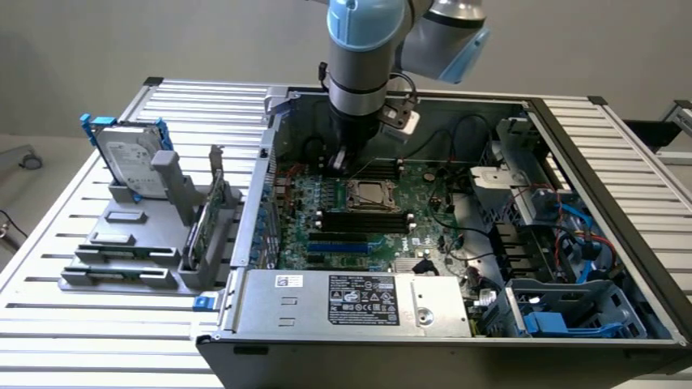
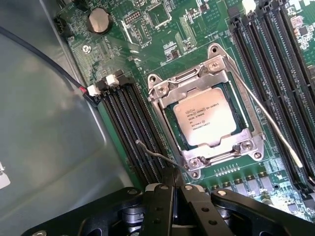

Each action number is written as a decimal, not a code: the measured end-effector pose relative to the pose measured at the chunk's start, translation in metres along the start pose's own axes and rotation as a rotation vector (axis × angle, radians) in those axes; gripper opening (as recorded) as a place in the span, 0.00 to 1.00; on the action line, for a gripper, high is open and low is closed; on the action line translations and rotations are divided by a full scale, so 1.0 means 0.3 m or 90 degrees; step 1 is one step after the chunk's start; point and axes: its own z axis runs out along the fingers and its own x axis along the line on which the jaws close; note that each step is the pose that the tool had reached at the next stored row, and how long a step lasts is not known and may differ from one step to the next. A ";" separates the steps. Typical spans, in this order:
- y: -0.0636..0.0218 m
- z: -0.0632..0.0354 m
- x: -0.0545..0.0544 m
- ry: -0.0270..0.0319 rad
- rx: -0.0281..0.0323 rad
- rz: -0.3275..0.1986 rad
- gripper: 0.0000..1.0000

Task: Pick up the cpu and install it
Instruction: 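Install the first cpu locking lever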

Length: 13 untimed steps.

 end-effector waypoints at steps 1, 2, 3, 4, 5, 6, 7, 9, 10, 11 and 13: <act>-0.001 0.003 0.001 0.0001 -0.0004 0.001 0.11; -0.001 0.006 0.002 0.0003 -0.0007 0.003 0.11; -0.001 0.009 0.002 0.0006 -0.0012 0.005 0.11; -0.001 0.011 0.001 0.0008 -0.0018 0.007 0.11; -0.002 0.012 0.000 0.0012 -0.0032 0.013 0.11; -0.004 0.013 -0.001 0.0019 -0.0048 0.020 0.11; -0.005 0.014 -0.002 0.0024 -0.0063 0.027 0.11; -0.008 0.016 -0.003 0.0037 -0.0094 0.039 0.11; -0.008 0.017 -0.004 0.0043 -0.0109 0.046 0.11; -0.009 0.017 -0.004 0.0049 -0.0123 0.051 0.11; -0.011 0.018 -0.005 0.0059 -0.0150 0.063 0.11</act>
